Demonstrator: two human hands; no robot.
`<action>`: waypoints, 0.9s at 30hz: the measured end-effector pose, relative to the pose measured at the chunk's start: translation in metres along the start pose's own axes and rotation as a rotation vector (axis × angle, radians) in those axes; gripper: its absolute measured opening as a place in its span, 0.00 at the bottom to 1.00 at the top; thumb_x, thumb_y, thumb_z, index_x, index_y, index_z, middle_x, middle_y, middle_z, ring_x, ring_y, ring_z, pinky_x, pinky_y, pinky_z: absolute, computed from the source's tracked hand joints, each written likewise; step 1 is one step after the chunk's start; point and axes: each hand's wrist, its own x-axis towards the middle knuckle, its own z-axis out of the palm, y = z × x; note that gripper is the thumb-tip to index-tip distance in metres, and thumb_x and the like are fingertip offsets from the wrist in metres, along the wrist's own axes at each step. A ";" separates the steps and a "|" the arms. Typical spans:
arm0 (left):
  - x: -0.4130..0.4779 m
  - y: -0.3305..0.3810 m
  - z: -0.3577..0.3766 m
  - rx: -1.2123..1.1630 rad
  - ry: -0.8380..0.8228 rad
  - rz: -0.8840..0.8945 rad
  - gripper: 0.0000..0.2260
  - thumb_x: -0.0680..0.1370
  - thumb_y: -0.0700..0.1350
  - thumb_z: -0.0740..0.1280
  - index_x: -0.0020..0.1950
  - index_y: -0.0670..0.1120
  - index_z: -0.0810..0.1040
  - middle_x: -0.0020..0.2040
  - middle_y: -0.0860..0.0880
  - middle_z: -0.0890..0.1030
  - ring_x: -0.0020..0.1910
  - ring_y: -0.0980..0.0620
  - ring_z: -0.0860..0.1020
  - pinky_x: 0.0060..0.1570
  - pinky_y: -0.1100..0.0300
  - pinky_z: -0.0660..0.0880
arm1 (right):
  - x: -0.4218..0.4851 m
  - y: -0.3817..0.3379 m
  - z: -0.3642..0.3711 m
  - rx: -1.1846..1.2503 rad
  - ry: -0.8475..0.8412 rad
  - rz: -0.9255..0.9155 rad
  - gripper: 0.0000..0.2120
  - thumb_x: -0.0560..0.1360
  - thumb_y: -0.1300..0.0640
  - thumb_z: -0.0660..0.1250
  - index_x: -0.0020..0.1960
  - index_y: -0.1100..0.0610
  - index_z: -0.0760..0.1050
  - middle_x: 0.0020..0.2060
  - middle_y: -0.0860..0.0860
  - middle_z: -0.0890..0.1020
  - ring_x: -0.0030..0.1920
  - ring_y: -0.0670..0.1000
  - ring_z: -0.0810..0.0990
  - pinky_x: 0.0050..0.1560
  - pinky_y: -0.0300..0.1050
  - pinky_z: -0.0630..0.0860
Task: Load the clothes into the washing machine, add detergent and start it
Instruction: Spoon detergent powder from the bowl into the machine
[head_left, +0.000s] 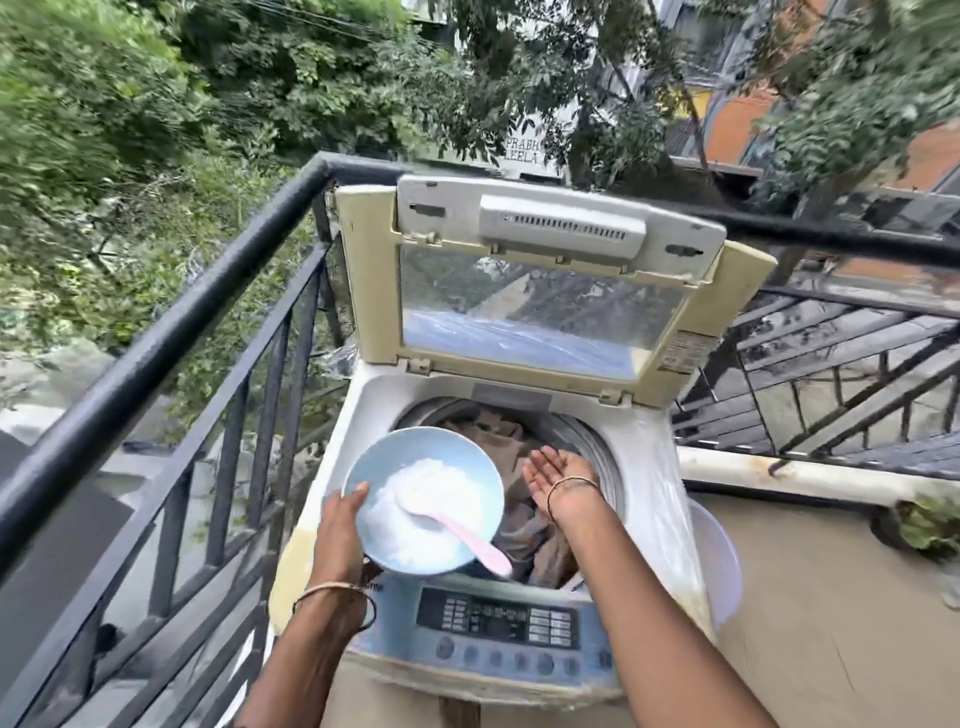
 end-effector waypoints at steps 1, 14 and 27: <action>0.007 0.002 0.001 -0.021 0.007 -0.009 0.04 0.78 0.51 0.62 0.51 0.52 0.73 0.55 0.39 0.79 0.49 0.42 0.78 0.38 0.55 0.74 | 0.011 -0.002 0.008 0.039 -0.005 0.008 0.18 0.84 0.55 0.49 0.43 0.61 0.72 0.52 0.57 0.77 0.56 0.57 0.78 0.63 0.50 0.73; 0.059 0.029 0.023 -0.060 0.072 0.026 0.17 0.79 0.55 0.62 0.66 0.53 0.71 0.62 0.44 0.78 0.58 0.40 0.79 0.55 0.41 0.76 | 0.114 -0.015 0.065 0.314 0.001 0.148 0.24 0.83 0.46 0.47 0.72 0.58 0.65 0.73 0.58 0.67 0.73 0.59 0.67 0.72 0.56 0.64; 0.076 0.031 0.050 -0.043 0.070 0.006 0.05 0.79 0.53 0.62 0.53 0.56 0.75 0.61 0.43 0.78 0.55 0.41 0.79 0.54 0.40 0.75 | 0.136 -0.002 0.065 0.397 -0.009 0.132 0.28 0.82 0.44 0.50 0.75 0.61 0.61 0.67 0.62 0.70 0.72 0.60 0.67 0.72 0.59 0.64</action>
